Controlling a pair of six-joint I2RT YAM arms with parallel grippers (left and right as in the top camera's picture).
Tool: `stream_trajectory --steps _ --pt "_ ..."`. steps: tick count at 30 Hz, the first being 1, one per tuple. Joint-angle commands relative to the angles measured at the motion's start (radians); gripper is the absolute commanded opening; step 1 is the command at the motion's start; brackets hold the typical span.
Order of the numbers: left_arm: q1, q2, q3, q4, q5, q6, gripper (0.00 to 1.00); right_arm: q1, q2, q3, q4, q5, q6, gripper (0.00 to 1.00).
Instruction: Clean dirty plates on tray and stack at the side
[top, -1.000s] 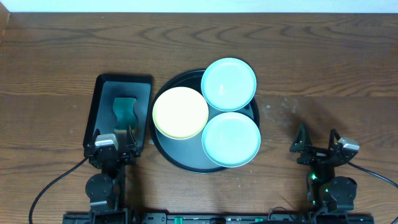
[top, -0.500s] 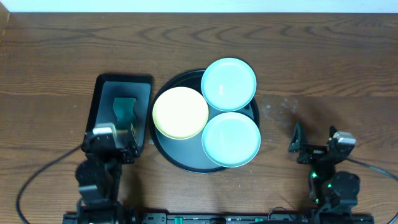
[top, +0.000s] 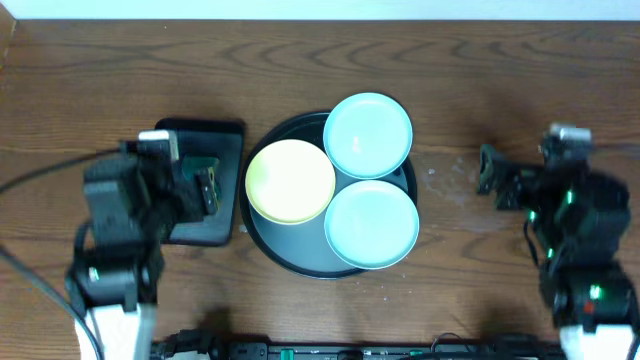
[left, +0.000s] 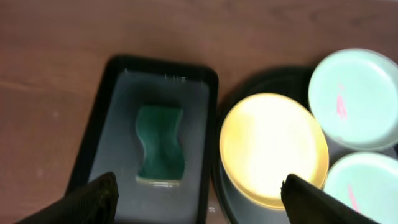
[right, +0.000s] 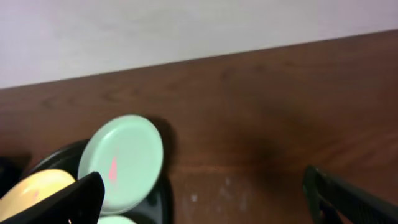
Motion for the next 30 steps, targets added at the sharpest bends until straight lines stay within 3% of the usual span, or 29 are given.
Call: stream_trajectory --steps 1,5,8,15,21,30 --pt "0.000 0.161 0.178 -0.117 0.023 0.010 0.84 0.004 0.162 0.184 -0.127 -0.031 -0.017 0.99" --pt "0.000 0.317 0.317 -0.235 0.023 0.010 0.84 0.004 0.345 0.357 -0.269 -0.035 -0.023 0.99" --pt "0.000 0.385 0.336 -0.230 0.028 0.010 0.84 0.004 0.469 0.459 -0.329 -0.076 -0.077 0.99" --pt "0.000 0.469 0.336 -0.194 0.031 0.010 0.85 0.006 0.624 0.485 -0.157 -0.191 -0.008 0.99" --pt "0.000 0.481 0.336 -0.235 0.045 0.009 0.84 0.069 0.747 0.492 0.012 -0.261 0.015 0.86" --pt "0.000 0.481 0.336 -0.230 0.045 0.010 0.84 0.232 0.896 0.656 -0.079 -0.260 0.015 0.75"
